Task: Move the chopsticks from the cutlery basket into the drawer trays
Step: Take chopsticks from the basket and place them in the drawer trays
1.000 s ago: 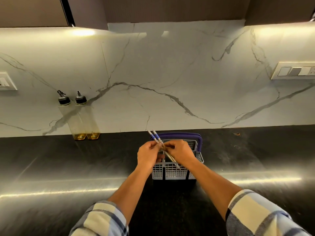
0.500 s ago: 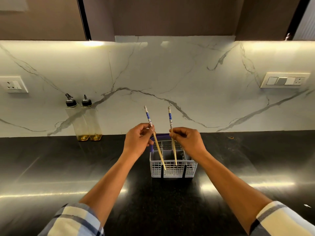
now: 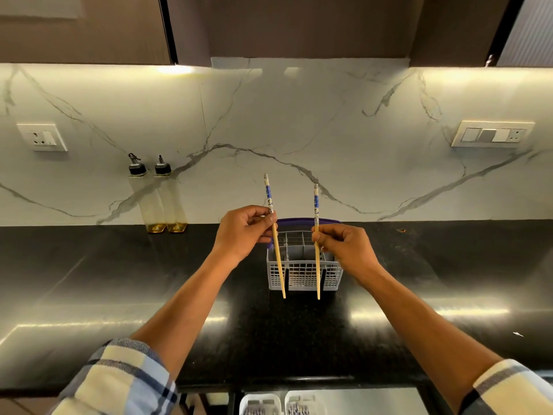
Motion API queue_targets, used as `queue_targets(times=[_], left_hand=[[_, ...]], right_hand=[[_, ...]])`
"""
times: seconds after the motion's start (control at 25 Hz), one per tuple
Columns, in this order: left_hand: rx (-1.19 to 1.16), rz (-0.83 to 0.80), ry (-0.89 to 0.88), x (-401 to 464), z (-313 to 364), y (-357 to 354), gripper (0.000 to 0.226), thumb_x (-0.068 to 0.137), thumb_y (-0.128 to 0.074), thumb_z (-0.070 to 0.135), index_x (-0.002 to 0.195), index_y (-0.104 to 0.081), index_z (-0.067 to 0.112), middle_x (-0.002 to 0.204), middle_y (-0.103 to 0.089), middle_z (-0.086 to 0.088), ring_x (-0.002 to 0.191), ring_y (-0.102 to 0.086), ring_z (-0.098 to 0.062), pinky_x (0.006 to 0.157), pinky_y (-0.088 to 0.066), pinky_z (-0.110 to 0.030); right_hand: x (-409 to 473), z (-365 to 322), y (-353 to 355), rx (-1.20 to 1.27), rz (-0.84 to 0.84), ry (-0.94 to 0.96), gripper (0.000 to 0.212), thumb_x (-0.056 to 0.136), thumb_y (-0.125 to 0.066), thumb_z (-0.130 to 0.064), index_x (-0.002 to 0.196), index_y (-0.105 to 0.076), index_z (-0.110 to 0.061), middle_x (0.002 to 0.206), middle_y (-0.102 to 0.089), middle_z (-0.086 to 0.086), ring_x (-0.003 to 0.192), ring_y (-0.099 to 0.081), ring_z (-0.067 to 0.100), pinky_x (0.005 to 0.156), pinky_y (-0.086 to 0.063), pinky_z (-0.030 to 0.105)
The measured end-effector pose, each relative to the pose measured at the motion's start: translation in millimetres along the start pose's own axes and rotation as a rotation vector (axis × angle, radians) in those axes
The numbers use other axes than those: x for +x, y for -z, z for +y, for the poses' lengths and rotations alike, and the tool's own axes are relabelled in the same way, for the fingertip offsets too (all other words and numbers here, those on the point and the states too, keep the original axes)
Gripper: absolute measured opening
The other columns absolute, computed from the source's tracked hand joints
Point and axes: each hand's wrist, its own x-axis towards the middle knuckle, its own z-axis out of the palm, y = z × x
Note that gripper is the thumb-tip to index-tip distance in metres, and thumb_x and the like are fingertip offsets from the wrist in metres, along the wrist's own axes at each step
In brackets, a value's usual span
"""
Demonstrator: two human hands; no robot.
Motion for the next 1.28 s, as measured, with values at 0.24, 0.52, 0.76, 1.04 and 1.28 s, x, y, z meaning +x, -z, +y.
queue_targets(times=[0.24, 0.52, 0.76, 1.04, 1.28], left_hand=[[-0.024, -0.047, 0.053, -16.3, -6.8, -4.9, 0.013, 0.089, -0.069, 0.014, 0.101, -0.073, 0.01, 0.086, -0.077, -0.013, 0.078, -0.076, -0.028, 0.072, -0.063, -0.036], [-0.044, -0.177, 0.377, -128.8, -113.1, -18.7, 0.012, 0.092, -0.067, 0.01, 0.102, -0.072, 0.005, 0.086, -0.076, -0.017, 0.078, -0.075, -0.031, 0.071, -0.063, -0.037], [0.097, -0.228, 0.485, -214.4, -192.2, -24.8, 0.01, 0.091, -0.068, 0.013, 0.099, -0.073, 0.013, 0.081, -0.077, -0.007, 0.072, -0.075, -0.021, 0.07, -0.063, -0.031], [0.223, -0.209, 0.582, -277.8, -252.1, -37.5, 0.007, 0.089, -0.07, 0.028, 0.093, -0.071, 0.033, 0.086, -0.076, 0.001, 0.078, -0.073, -0.016, 0.078, -0.061, -0.041], [0.34, -0.264, 0.638, -289.5, -266.6, -57.5, 0.022, 0.091, -0.065, 0.034, 0.107, -0.069, 0.019, 0.093, -0.073, 0.003, 0.081, -0.07, -0.007, 0.077, -0.061, -0.028]], right_hand=[[-15.6, -2.6, 3.5, 0.04, -0.009, -0.009, 0.014, 0.088, -0.072, -0.014, 0.1, -0.076, -0.019, 0.086, -0.077, 0.0, 0.077, -0.072, 0.01, 0.077, -0.058, 0.023], [-117.5, 94.3, -17.2, 0.068, -0.089, -0.316, 0.013, 0.088, -0.072, -0.012, 0.091, -0.076, -0.024, 0.087, -0.078, 0.004, 0.085, -0.074, 0.02, 0.079, -0.06, 0.03], [-209.0, 164.4, -41.6, -0.136, -0.205, -0.51, 0.01, 0.089, -0.07, -0.019, 0.091, -0.076, -0.026, 0.083, -0.076, -0.007, 0.077, -0.072, 0.006, 0.07, -0.058, 0.02], [-253.2, 207.4, -60.3, -0.351, -0.256, -0.682, 0.01, 0.093, -0.067, -0.021, 0.093, -0.077, -0.022, 0.082, -0.075, -0.008, 0.072, -0.071, 0.009, 0.068, -0.059, 0.021], [-262.8, 225.3, -86.1, -0.63, -0.242, -0.683, 0.015, 0.096, -0.059, -0.014, 0.096, -0.074, -0.015, 0.079, -0.072, 0.0, 0.058, -0.061, 0.009, 0.052, -0.048, 0.019]])
